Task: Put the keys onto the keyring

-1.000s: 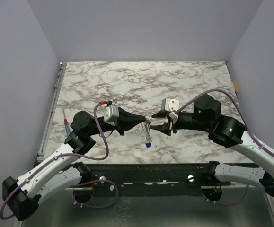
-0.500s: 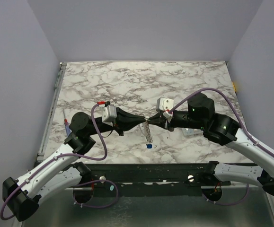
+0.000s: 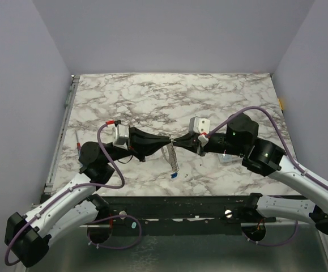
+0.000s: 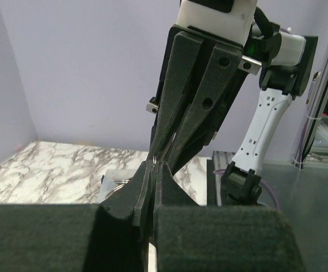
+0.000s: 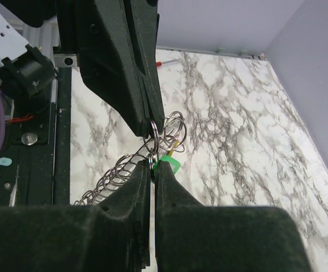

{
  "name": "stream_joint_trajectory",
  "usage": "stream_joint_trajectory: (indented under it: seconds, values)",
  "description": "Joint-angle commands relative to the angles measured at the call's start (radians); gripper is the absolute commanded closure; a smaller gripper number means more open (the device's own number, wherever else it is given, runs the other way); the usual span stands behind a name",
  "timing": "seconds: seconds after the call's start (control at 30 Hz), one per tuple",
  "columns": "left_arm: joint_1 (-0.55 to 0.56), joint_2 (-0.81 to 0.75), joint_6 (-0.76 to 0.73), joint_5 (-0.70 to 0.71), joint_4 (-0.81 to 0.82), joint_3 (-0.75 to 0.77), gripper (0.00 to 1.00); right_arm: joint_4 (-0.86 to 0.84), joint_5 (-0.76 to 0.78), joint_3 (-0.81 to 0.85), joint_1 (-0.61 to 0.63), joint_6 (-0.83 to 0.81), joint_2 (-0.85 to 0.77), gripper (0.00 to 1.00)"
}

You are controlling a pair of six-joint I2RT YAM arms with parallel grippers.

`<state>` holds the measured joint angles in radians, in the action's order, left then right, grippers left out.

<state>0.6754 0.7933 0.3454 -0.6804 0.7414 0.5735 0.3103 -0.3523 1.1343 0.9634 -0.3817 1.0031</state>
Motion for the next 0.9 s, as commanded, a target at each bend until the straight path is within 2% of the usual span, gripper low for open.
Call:
stream_joint_trajectory:
  seconds: [0.0,0.07,0.1,0.13,0.17,0.27,0.53,0.87]
  values:
    - [-0.015,0.009,0.109,-0.001,0.195,-0.008,1.0,-0.076,-0.025,0.002,0.008,0.018,0.013,0.99]
    - [-0.017,0.012,0.126,0.002,0.224,-0.016,1.0,-0.074,-0.039,0.011,0.008,0.022,0.027,0.97]
    - [-0.02,0.014,0.131,0.003,0.233,-0.018,1.0,-0.073,-0.046,0.015,0.008,0.025,0.033,0.93]
    - [-0.021,0.016,0.135,0.0,0.238,-0.018,1.0,-0.069,-0.05,0.02,0.008,0.028,0.039,0.86]
    - [-0.024,0.018,0.136,-0.001,0.239,-0.019,1.0,-0.064,-0.055,0.025,0.008,0.03,0.04,0.73]
    - [-0.03,0.014,0.138,0.001,0.242,-0.025,1.0,-0.039,-0.054,0.033,0.008,0.028,0.029,0.62]
    - [-0.04,0.013,0.142,-0.011,0.242,-0.026,1.0,-0.031,-0.035,0.026,0.008,0.016,-0.06,0.59]
    - [-0.041,0.018,0.155,-0.022,0.254,-0.027,1.0,-0.031,-0.094,0.056,0.008,0.027,-0.008,0.6]
